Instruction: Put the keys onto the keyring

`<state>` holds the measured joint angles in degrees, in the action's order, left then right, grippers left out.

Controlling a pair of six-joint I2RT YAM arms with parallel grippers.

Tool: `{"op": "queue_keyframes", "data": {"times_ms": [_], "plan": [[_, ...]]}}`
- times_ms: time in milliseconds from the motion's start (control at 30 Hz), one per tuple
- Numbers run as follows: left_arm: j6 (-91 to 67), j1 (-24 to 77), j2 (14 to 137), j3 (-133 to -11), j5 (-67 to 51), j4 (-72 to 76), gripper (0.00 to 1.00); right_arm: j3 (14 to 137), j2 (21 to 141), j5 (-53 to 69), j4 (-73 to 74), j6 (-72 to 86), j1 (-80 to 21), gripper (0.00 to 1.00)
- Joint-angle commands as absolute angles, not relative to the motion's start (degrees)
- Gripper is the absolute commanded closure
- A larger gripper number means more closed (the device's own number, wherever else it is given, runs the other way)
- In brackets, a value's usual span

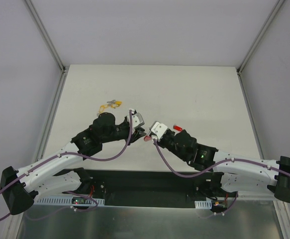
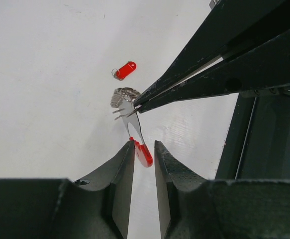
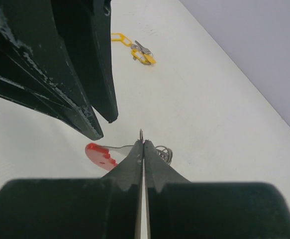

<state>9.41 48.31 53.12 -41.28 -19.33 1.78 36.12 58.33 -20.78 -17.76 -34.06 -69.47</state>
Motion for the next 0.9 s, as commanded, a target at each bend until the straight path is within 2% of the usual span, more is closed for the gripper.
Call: {"op": "queue_keyframes", "data": {"times_ms": [0,367,567,867], "plan": [[9.32,48.43,52.38,-41.66,-18.90,3.43,0.75,36.91,55.90,-20.57,-21.01,-35.77,-69.43,0.99],[11.86,48.34,52.56,-41.40,-20.21,3.34,0.54,36.91,54.14,-15.30,-17.14,-38.14,-69.43,0.99],[15.81,48.43,50.98,-40.61,-24.52,3.25,0.53,36.83,53.09,-10.90,-15.38,-38.76,-69.43,0.99],[20.56,48.34,50.62,-41.48,-32.42,0.26,0.57,38.93,51.85,-4.84,-9.76,-39.11,-69.35,0.99]]}}
